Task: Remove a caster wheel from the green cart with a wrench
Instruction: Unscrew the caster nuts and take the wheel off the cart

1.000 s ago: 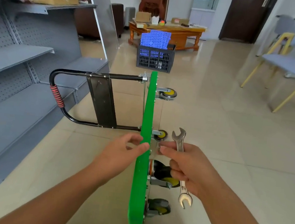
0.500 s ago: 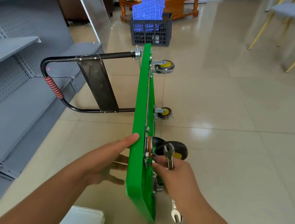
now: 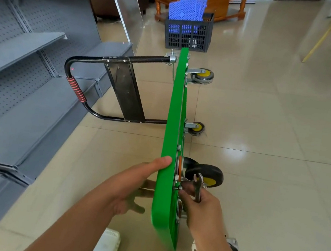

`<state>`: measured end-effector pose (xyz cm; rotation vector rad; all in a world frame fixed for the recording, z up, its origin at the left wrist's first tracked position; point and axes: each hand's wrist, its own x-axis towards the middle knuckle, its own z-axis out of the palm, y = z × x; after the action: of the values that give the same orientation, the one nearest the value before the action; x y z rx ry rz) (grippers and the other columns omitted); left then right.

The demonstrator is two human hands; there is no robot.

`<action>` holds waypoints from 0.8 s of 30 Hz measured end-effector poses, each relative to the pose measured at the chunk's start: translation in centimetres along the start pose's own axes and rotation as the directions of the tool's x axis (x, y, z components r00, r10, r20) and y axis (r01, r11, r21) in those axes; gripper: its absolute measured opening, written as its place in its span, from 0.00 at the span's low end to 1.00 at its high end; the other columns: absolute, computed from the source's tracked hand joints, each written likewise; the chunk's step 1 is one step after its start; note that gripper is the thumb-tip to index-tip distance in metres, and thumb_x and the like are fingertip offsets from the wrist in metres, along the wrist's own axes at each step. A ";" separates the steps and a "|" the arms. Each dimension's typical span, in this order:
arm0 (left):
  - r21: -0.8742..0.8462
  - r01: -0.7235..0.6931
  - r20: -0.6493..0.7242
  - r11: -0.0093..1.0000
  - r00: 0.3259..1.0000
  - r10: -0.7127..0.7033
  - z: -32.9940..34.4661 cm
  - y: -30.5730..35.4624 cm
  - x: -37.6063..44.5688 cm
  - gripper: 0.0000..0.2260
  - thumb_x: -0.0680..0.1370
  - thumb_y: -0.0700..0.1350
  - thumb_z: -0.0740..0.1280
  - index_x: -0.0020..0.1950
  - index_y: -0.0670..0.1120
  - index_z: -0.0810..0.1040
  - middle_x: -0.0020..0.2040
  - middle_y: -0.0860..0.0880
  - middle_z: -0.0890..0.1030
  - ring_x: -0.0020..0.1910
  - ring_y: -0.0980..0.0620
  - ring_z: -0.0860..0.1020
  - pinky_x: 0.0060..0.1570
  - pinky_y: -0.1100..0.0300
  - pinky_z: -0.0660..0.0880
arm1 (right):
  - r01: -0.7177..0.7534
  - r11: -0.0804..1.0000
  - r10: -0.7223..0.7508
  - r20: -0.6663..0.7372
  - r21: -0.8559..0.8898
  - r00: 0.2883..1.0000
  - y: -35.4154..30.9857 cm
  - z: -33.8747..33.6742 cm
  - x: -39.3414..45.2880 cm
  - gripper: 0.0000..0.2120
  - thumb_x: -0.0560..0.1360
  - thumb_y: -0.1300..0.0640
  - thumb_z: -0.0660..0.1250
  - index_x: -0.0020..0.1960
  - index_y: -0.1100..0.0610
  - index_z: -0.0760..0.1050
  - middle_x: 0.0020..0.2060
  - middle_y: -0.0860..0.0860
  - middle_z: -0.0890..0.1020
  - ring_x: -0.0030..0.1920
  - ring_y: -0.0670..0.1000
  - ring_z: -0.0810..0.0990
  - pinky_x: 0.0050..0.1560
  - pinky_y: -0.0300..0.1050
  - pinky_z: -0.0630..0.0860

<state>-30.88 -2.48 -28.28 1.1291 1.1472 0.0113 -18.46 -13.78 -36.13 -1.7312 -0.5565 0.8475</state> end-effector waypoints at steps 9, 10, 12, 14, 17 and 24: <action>0.051 -0.035 0.001 0.998 0.999 0.035 -0.3 -0.7 0.7 0.45 0.53 0.79 0.73 0.65 0.59 0.77 0.52 0.52 0.87 0.60 0.45 0.81 0.69 0.29 0.66 | -0.023 0.999 0.021 0.058 0.048 0.998 0.2 0.0 0.5 0.12 0.77 0.60 0.71 0.47 0.42 0.84 0.41 0.35 0.86 0.42 0.37 0.83 0.41 0.30 0.72; 0.055 -0.033 -0.001 0.998 0.999 0.033 -0.3 -0.8 0.8 0.46 0.52 0.80 0.73 0.65 0.59 0.77 0.53 0.51 0.87 0.60 0.45 0.81 0.69 0.29 0.66 | -0.029 0.999 0.026 0.060 0.045 0.998 0.2 0.1 0.5 0.11 0.77 0.60 0.71 0.47 0.42 0.84 0.41 0.35 0.86 0.43 0.37 0.84 0.42 0.29 0.73; 0.069 -0.028 -0.004 0.997 1.000 0.029 -0.4 -0.9 0.9 0.46 0.52 0.80 0.72 0.65 0.60 0.77 0.54 0.51 0.86 0.60 0.45 0.82 0.68 0.29 0.66 | -0.033 0.999 0.031 0.058 0.029 0.998 0.3 0.1 0.5 0.11 0.77 0.60 0.71 0.48 0.42 0.84 0.42 0.36 0.86 0.44 0.38 0.84 0.47 0.34 0.76; 0.081 -0.032 0.005 0.996 0.999 0.032 -0.5 -0.8 1.0 0.46 0.52 0.81 0.71 0.65 0.60 0.77 0.54 0.51 0.87 0.60 0.45 0.82 0.69 0.29 0.66 | -0.015 1.000 0.015 0.057 -0.001 0.998 0.5 0.0 0.6 0.11 0.77 0.60 0.72 0.50 0.44 0.85 0.44 0.38 0.87 0.46 0.40 0.84 0.52 0.42 0.78; 0.091 -0.035 0.027 0.995 0.999 0.033 -0.8 -0.7 1.3 0.47 0.52 0.81 0.71 0.66 0.59 0.76 0.53 0.51 0.87 0.60 0.46 0.82 0.69 0.30 0.66 | -0.008 1.000 0.007 0.076 0.004 0.997 0.5 -0.1 0.6 0.12 0.77 0.60 0.71 0.50 0.43 0.85 0.45 0.37 0.86 0.48 0.39 0.84 0.54 0.41 0.78; 0.118 -0.030 0.068 0.993 0.997 0.022 -1.1 -0.5 1.5 0.45 0.54 0.79 0.70 0.67 0.59 0.76 0.52 0.52 0.87 0.60 0.47 0.82 0.70 0.31 0.64 | -0.038 0.999 0.035 0.116 0.021 0.993 0.2 -0.5 0.9 0.10 0.77 0.60 0.71 0.49 0.45 0.84 0.42 0.36 0.86 0.46 0.37 0.84 0.49 0.32 0.76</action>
<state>-31.17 -1.16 -29.62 1.2406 1.0853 -0.0746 -17.49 -13.47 -36.50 -1.6834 -0.5915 0.9816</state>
